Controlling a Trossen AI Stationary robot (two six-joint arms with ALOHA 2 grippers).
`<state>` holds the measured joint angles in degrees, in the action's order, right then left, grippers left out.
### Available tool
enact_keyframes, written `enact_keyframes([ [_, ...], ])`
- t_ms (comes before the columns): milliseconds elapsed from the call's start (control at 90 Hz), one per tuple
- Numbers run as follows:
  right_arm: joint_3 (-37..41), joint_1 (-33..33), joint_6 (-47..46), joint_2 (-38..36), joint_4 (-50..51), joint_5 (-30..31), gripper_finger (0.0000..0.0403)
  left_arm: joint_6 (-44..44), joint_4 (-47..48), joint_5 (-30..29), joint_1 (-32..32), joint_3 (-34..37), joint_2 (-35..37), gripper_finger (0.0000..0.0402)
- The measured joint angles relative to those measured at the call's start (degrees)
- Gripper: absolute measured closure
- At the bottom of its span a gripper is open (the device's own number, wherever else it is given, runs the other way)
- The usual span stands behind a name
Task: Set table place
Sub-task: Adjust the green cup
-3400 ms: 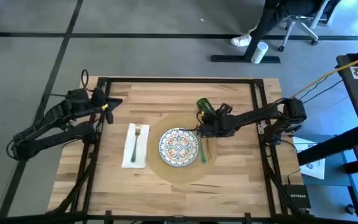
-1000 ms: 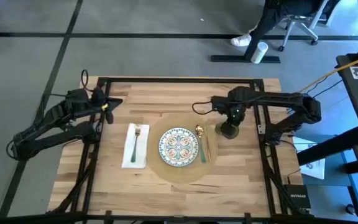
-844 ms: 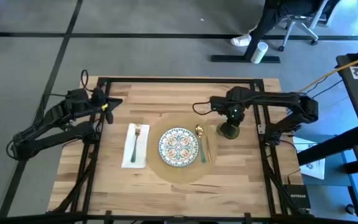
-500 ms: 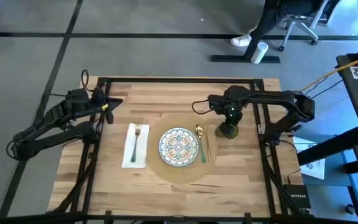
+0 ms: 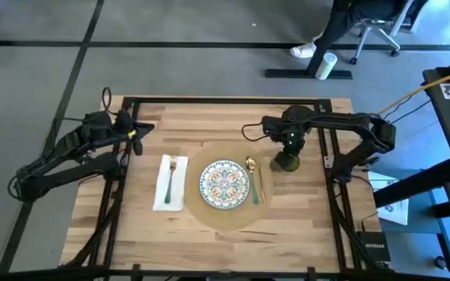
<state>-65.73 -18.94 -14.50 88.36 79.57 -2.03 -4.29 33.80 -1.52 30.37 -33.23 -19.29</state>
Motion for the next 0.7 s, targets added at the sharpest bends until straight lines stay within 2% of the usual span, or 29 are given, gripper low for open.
enact_keyframes([
  [178, 0.00, 0.04, -0.04, 0.02, -0.83, 1.61, 0.0394, 0.00, 0.00, 0.00, 0.00, 0.00, -0.01, 0.0402],
  [478, 0.07, 0.04, 0.22, 0.11, -3.65, 5.15, 0.0338, 0.00, 0.00, 0.00, -0.01, 0.00, 0.00, 0.0402],
  [700, -1.13, 0.04, 1.97, 0.11, -5.74, 9.42, 0.0320, 0.00, 0.02, 0.00, 0.00, 0.00, 0.00, 0.0402],
])
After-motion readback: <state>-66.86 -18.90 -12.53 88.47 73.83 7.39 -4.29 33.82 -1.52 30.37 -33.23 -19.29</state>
